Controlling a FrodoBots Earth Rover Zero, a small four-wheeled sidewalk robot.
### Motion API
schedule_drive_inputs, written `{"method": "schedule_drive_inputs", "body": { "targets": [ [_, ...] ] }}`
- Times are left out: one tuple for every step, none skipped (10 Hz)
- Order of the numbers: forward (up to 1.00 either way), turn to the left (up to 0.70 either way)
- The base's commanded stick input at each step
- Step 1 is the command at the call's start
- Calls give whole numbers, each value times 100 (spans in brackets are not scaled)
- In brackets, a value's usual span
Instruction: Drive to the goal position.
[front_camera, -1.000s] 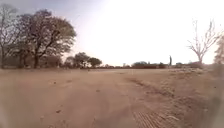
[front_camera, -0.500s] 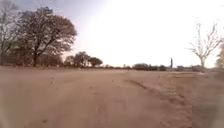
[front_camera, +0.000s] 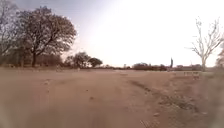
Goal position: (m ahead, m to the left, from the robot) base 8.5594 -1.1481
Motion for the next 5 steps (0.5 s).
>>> {"method": "schedule_drive_inputs", "body": {
  "targets": [
    [70, 0],
    [70, 0],
    [69, 0],
    [69, 0],
    [70, 0]
  ]
}}
